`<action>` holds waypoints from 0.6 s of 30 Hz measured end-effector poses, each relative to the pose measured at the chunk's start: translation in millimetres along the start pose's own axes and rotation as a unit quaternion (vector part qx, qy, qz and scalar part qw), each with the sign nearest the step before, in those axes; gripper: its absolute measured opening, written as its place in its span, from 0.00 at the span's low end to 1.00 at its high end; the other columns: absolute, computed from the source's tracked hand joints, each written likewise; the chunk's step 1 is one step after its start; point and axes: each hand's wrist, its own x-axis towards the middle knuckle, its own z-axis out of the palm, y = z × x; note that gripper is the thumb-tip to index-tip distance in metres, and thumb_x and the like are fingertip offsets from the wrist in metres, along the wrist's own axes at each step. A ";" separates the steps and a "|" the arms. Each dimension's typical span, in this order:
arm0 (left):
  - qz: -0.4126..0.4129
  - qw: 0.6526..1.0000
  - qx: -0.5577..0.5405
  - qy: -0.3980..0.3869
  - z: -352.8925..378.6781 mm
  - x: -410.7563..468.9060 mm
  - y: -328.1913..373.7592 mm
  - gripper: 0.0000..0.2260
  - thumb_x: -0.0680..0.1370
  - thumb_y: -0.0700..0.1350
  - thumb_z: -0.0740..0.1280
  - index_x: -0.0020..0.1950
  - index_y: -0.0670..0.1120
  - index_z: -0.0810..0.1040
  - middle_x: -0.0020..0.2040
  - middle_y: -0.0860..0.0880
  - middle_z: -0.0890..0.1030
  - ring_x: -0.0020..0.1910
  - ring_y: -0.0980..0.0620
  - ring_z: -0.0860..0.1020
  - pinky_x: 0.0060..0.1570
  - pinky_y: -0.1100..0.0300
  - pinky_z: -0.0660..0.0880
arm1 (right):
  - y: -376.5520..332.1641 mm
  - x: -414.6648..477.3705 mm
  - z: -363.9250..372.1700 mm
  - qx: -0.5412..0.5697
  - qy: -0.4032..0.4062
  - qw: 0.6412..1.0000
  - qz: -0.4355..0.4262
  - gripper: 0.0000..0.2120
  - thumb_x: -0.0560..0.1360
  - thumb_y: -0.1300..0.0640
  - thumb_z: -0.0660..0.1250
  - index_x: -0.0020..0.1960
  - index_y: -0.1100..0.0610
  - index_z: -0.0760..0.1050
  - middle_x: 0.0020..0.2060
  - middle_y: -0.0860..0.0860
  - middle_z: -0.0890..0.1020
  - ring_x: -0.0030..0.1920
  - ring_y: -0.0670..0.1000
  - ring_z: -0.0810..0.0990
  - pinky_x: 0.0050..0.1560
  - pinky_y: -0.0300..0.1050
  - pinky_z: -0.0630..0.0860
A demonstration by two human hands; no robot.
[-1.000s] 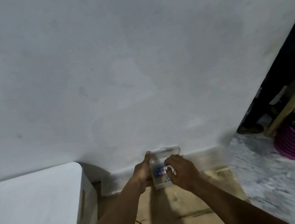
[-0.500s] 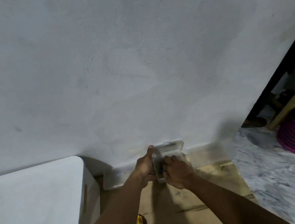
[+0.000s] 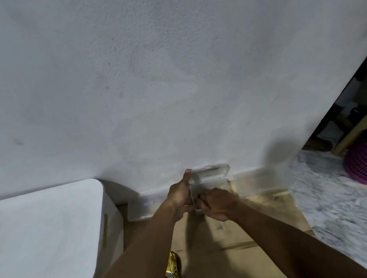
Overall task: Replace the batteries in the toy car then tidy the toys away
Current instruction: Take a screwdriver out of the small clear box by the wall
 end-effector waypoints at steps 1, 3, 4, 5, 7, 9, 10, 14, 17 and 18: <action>0.000 1.000 -0.003 -0.003 -0.1 0.2 0.0 0.30 0.77 0.68 0.61 0.67 0.46 0.74 0.63 0.42 0.80 0.57 0.40 0.80 0.46 0.50 0.81 | 0.2 1.6 -0.8 0.004 -0.010 1.000 -0.004 0.21 0.84 0.47 0.48 0.60 0.56 0.76 0.59 0.58 0.80 0.56 0.59 0.80 0.59 0.51 0.74; 0.001 1.000 -0.003 -0.008 0.2 -2.0 0.6 0.26 0.78 0.67 0.61 0.61 0.46 0.76 0.58 0.42 0.82 0.52 0.42 0.81 0.43 0.52 0.80 | 1.6 3.8 -2.7 0.008 -0.037 0.999 -0.011 0.21 0.84 0.48 0.49 0.58 0.56 0.77 0.58 0.58 0.81 0.56 0.59 0.80 0.57 0.50 0.74; 0.000 1.000 -0.003 -0.010 0.5 -2.9 0.8 0.24 0.79 0.66 0.61 0.58 0.47 0.77 0.54 0.43 0.82 0.49 0.42 0.81 0.43 0.52 0.80 | 2.0 4.7 -3.2 0.012 -0.047 0.999 -0.014 0.20 0.84 0.47 0.49 0.57 0.56 0.77 0.58 0.58 0.81 0.55 0.59 0.80 0.56 0.49 0.74; -0.002 1.000 -0.002 -0.010 0.5 -3.1 1.4 0.23 0.79 0.66 0.60 0.55 0.47 0.77 0.52 0.44 0.82 0.48 0.43 0.81 0.43 0.52 0.80 | 2.2 5.4 -3.7 0.016 -0.054 0.998 -0.015 0.20 0.83 0.47 0.49 0.57 0.55 0.77 0.57 0.58 0.81 0.54 0.58 0.80 0.54 0.49 0.73; -0.003 1.000 0.003 -0.010 -0.2 -1.7 2.3 0.24 0.79 0.66 0.60 0.57 0.47 0.76 0.55 0.43 0.82 0.50 0.42 0.81 0.45 0.51 0.80 | 2.7 6.8 -3.8 0.020 -0.051 0.998 -0.019 0.20 0.83 0.47 0.49 0.57 0.54 0.78 0.56 0.57 0.82 0.53 0.58 0.80 0.51 0.48 0.72; -0.002 1.000 0.004 -0.011 -0.2 -1.0 2.9 0.25 0.78 0.66 0.61 0.61 0.47 0.75 0.57 0.43 0.81 0.51 0.42 0.81 0.45 0.51 0.80 | 3.1 7.9 -3.5 0.021 -0.050 0.998 -0.023 0.21 0.83 0.46 0.49 0.56 0.54 0.78 0.56 0.57 0.82 0.53 0.58 0.80 0.51 0.48 0.73; -0.002 1.000 0.001 -0.010 -0.6 -0.4 2.8 0.25 0.79 0.66 0.61 0.61 0.47 0.75 0.56 0.43 0.82 0.51 0.42 0.81 0.46 0.50 0.80 | 3.3 8.3 -3.1 0.022 -0.051 0.998 -0.027 0.21 0.83 0.46 0.49 0.56 0.54 0.78 0.56 0.57 0.82 0.52 0.58 0.81 0.51 0.48 0.73; -0.006 1.000 -0.007 -0.012 -1.6 2.9 2.0 0.29 0.77 0.67 0.62 0.64 0.44 0.75 0.58 0.42 0.82 0.53 0.40 0.82 0.46 0.49 0.82 | 4.5 9.3 -3.1 0.034 -0.052 0.998 -0.030 0.21 0.82 0.47 0.50 0.56 0.56 0.79 0.55 0.57 0.82 0.51 0.57 0.80 0.49 0.46 0.71; -0.003 1.000 -0.014 -0.017 -2.8 4.8 1.6 0.31 0.76 0.68 0.63 0.65 0.43 0.76 0.58 0.40 0.82 0.51 0.40 0.83 0.41 0.50 0.81 | 3.5 9.9 -5.1 0.037 -0.050 0.998 -0.032 0.20 0.82 0.50 0.51 0.55 0.57 0.79 0.55 0.57 0.82 0.53 0.56 0.80 0.50 0.45 0.70; -0.002 1.000 -0.014 -0.016 -3.2 6.0 1.4 0.31 0.76 0.68 0.63 0.65 0.43 0.76 0.58 0.40 0.82 0.50 0.40 0.83 0.42 0.50 0.81 | 3.0 9.9 -5.8 0.038 -0.053 0.997 -0.032 0.20 0.82 0.50 0.51 0.55 0.57 0.79 0.55 0.57 0.82 0.53 0.56 0.80 0.51 0.45 0.70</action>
